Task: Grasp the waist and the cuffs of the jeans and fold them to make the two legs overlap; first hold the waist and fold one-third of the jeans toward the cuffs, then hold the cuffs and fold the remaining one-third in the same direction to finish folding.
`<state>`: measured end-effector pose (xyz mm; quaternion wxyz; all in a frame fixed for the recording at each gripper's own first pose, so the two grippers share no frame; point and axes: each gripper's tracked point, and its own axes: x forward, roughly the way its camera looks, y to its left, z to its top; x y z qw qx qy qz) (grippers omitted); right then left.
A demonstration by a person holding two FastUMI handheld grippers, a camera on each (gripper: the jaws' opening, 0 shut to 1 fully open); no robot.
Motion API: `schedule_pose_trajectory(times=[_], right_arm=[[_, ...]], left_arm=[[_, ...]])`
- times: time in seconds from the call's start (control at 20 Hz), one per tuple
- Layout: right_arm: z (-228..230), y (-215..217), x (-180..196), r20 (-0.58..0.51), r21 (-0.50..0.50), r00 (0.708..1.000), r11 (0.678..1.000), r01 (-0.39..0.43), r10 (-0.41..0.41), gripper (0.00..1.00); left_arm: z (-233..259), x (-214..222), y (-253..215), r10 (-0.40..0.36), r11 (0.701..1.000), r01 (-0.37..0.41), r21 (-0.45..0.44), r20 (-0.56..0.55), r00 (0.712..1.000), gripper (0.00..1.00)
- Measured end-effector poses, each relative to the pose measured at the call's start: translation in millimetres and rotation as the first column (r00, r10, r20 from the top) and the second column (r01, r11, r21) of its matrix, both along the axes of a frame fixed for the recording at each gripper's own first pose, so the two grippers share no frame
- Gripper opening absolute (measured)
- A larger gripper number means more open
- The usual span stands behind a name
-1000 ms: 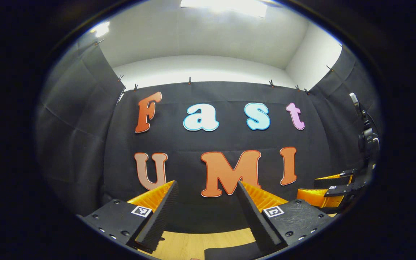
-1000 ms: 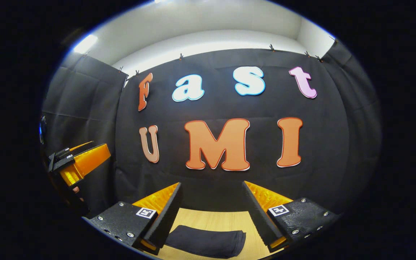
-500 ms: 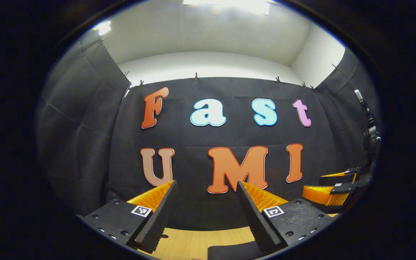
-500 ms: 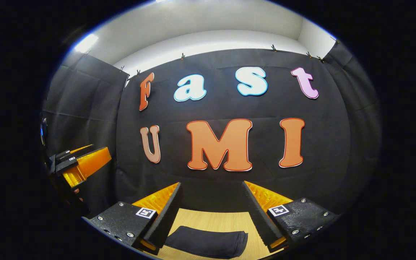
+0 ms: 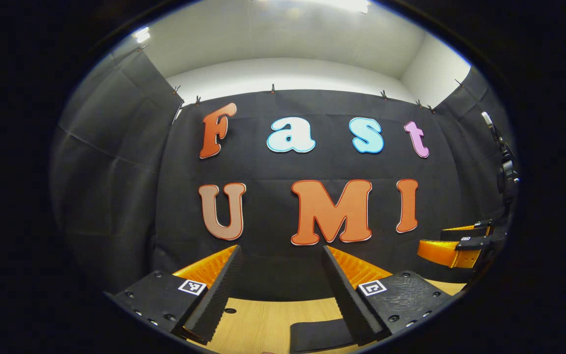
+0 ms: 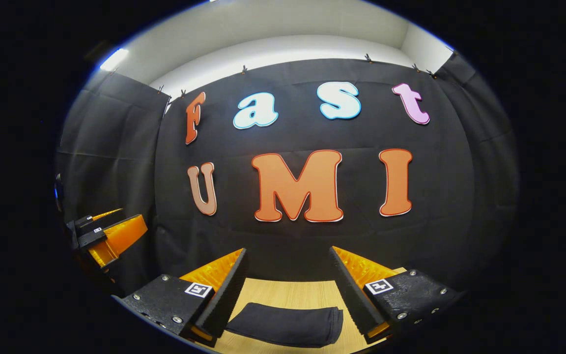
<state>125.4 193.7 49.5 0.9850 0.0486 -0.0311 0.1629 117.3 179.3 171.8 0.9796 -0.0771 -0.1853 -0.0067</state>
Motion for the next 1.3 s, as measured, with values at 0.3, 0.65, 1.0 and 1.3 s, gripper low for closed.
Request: schedule_pose_trajectory(times=[0.3,0.65,1.0,1.3], right_arm=[[-7,21,-24,-0.02,-0.028,1.0,0.999,0.014,-0.015,0.97],[-12,29,-43,-0.011,-0.066,0.998,0.996,0.067,-0.068,0.97],[-14,19,-61,-0.022,-0.08,0.997,0.994,0.069,-0.071,0.98],[-5,-23,-71,0.006,-0.065,0.999,0.997,0.052,-0.052,1.0]], left_arm=[[-22,-18,3,-0.05,0.998,0.051,0.031,-0.016,0.999,0.95],[-42,-22,-1,-0.084,0.989,0.085,0.118,-0.01,0.996,0.96],[-55,-22,-14,-0.103,0.984,0.109,0.143,-0.047,0.994,0.96],[-46,-28,-26,-0.075,0.995,0.078,0.066,-0.044,0.996,0.96]])
